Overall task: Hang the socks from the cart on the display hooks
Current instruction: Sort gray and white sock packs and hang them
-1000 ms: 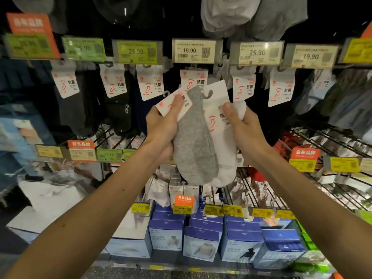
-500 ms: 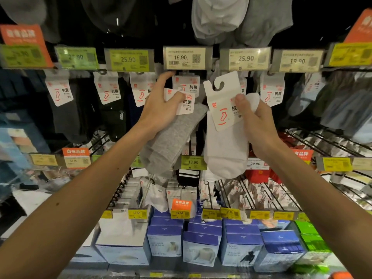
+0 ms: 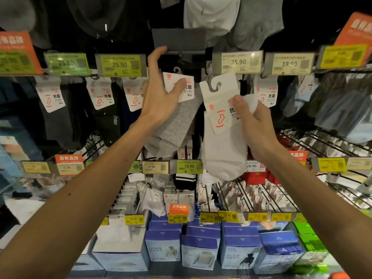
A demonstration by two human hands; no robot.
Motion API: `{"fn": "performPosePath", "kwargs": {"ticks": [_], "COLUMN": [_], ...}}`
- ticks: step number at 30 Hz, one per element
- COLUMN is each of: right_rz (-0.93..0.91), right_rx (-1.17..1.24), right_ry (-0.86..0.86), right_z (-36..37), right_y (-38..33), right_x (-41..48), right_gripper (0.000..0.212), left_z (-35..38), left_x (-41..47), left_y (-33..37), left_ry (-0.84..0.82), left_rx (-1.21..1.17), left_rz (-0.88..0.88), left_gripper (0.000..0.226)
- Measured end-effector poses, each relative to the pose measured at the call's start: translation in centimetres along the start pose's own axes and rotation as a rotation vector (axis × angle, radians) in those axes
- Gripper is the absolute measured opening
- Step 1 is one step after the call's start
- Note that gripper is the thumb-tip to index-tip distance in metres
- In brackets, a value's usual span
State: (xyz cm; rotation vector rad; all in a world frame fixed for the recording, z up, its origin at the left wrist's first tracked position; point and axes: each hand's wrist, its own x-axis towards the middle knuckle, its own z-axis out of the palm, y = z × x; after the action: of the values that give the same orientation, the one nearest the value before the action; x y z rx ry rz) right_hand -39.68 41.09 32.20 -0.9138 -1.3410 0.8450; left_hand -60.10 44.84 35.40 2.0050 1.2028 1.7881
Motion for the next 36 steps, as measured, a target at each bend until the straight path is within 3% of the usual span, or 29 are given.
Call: {"fn": "performPosePath", "kwargs": {"ticks": [8,19,25,36], "right_rz": [0.008,0.025,0.026,0.064], "right_rx": [-0.001,0.002,0.015,0.026], "right_ry": [0.0,-0.034,-0.039,-0.029], "right_z": [0.1,0.4,0.3,-0.1], "right_y": [0.1,0.0,0.0,0.8], "right_x": [0.3,0.4,0.0,-1.4], "right_gripper": [0.024,0.024,0.021,0.025], "left_z": [0.9,1.4,1.6,2.2], "left_x": [0.2,0.4,-0.2,-0.4], "left_y": [-1.1,-2.0,-2.8,-4.5], "left_ry": [-0.008,0.043,0.055,0.096], "left_rx": [0.009,-0.007,0.167,0.205], "left_rz": [0.043,0.048,0.047,0.075], "left_gripper": [0.083,0.082,0.093,0.083]}}
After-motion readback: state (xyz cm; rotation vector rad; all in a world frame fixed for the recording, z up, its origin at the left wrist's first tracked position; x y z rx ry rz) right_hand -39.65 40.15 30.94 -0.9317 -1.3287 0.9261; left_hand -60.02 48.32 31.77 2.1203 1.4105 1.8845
